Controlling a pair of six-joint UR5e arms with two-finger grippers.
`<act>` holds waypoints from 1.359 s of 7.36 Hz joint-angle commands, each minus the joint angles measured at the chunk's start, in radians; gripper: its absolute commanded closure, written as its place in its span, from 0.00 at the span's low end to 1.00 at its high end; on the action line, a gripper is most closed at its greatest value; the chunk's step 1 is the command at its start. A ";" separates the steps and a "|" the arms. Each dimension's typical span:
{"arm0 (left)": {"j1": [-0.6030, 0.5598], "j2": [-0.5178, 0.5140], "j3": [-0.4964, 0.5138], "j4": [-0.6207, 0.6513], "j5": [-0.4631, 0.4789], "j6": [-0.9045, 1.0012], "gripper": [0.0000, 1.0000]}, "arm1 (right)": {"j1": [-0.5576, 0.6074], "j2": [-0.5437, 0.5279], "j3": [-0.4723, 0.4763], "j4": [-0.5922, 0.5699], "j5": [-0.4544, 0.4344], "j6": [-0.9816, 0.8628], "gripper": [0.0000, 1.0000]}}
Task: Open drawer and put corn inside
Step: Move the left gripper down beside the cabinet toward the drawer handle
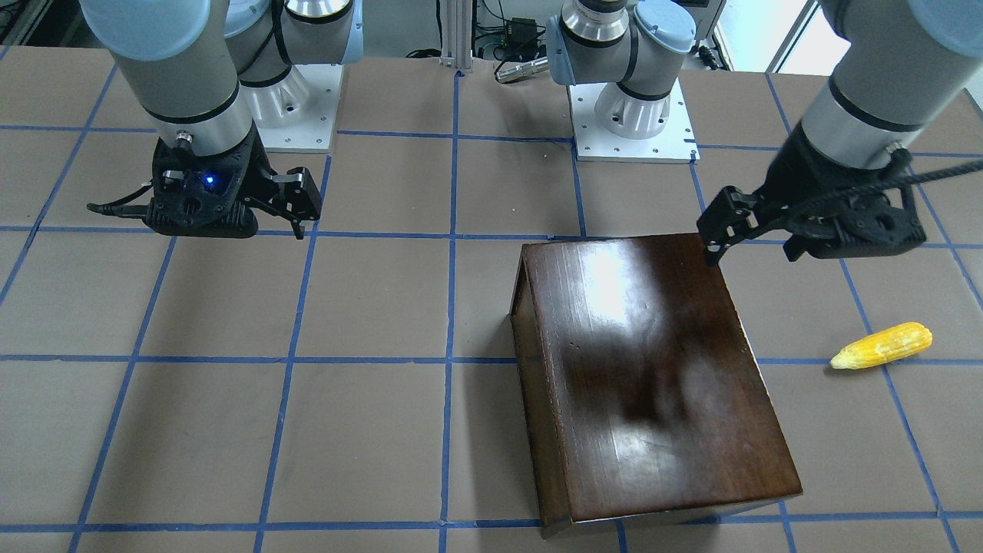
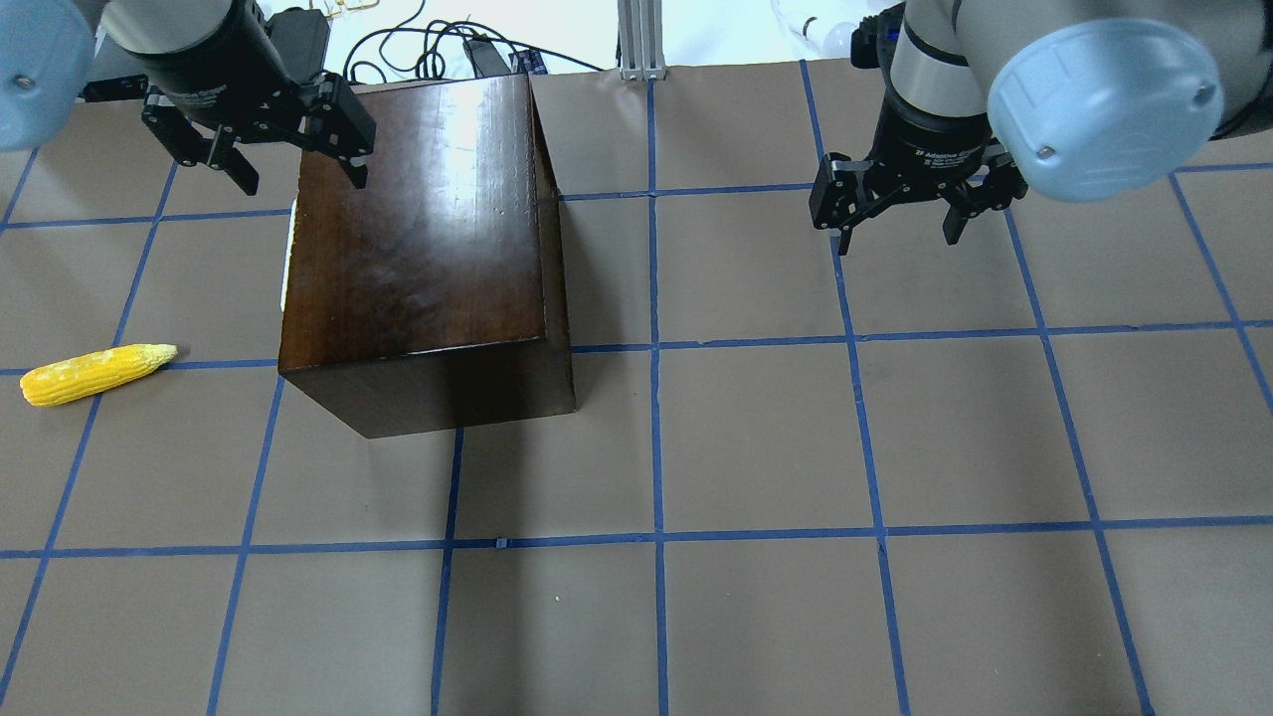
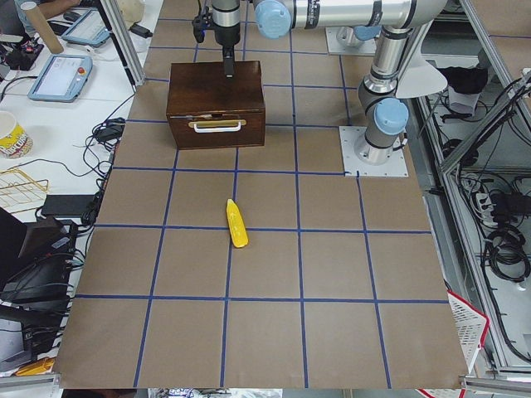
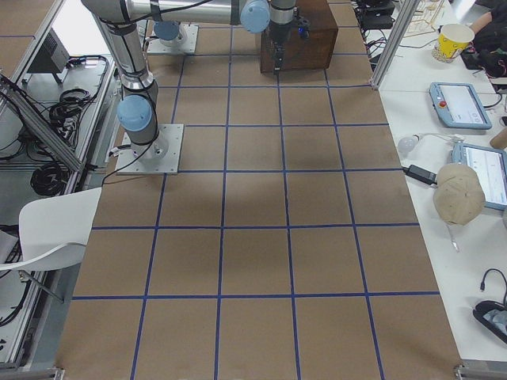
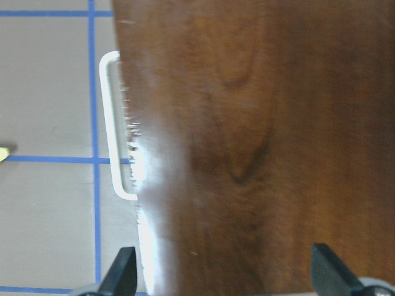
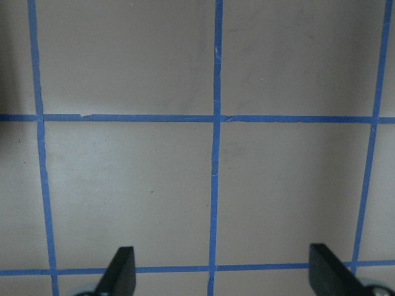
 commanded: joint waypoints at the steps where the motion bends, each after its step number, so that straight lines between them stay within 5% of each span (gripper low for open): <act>1: 0.118 -0.040 0.000 0.002 -0.092 0.056 0.00 | 0.000 0.000 0.000 0.000 -0.001 0.000 0.00; 3: 0.249 -0.088 -0.002 -0.002 -0.178 0.197 0.00 | 0.000 0.000 0.000 0.000 -0.001 0.000 0.00; 6: 0.307 -0.157 -0.037 0.005 -0.184 0.340 0.00 | 0.000 0.000 0.000 0.000 0.000 0.000 0.00; 10: 0.317 -0.245 -0.060 0.093 -0.317 0.366 0.00 | 0.000 0.000 0.000 0.000 -0.001 0.000 0.00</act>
